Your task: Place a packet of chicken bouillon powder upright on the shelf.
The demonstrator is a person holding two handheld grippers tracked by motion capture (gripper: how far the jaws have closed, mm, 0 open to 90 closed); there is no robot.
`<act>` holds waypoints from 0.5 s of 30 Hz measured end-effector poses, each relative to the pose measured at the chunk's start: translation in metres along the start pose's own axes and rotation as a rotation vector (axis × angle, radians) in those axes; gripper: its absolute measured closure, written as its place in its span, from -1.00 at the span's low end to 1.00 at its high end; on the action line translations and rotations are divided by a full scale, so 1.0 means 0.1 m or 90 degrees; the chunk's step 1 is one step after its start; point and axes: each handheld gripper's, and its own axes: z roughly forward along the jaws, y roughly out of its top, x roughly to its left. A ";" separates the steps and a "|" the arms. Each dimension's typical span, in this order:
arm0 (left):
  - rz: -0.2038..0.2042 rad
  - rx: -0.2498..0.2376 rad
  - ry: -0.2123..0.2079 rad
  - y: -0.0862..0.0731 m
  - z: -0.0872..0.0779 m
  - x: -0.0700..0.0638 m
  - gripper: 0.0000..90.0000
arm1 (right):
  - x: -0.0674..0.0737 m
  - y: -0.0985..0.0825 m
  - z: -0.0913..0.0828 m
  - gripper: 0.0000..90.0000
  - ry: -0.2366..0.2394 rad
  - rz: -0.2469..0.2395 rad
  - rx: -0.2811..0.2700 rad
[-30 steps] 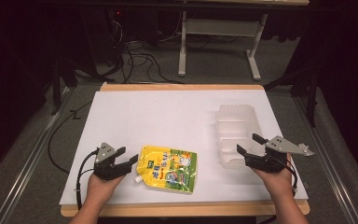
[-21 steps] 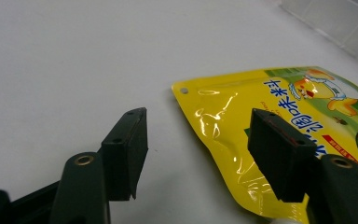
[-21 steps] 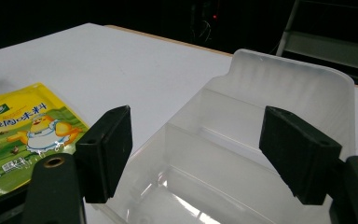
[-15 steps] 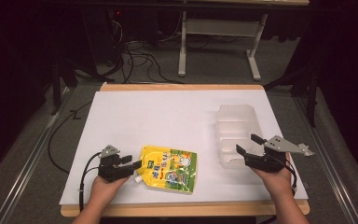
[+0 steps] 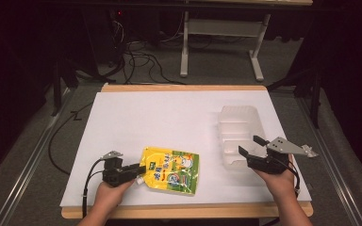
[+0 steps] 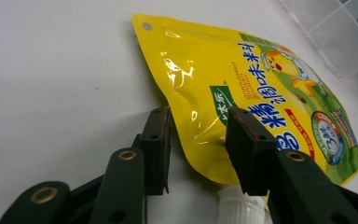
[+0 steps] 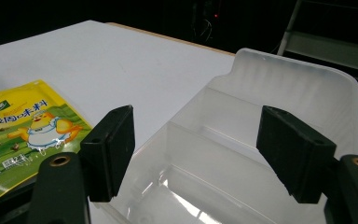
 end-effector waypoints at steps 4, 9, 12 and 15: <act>-0.025 0.000 0.000 0.01 0.00 0.00 0.53 | 0.01 0.00 0.01 -0.35 0.000 -0.002 0.002; -0.028 -0.007 -0.006 0.02 -0.02 -0.01 0.86 | 0.02 0.00 0.02 -0.34 0.001 -0.007 0.002; -0.008 -0.017 -0.015 0.03 -0.04 -0.05 0.94 | 0.03 0.00 0.02 -0.33 0.001 -0.010 0.003; 0.008 -0.029 -0.026 0.03 -0.06 -0.09 1.00 | 0.03 0.01 0.02 -0.33 0.002 -0.012 0.001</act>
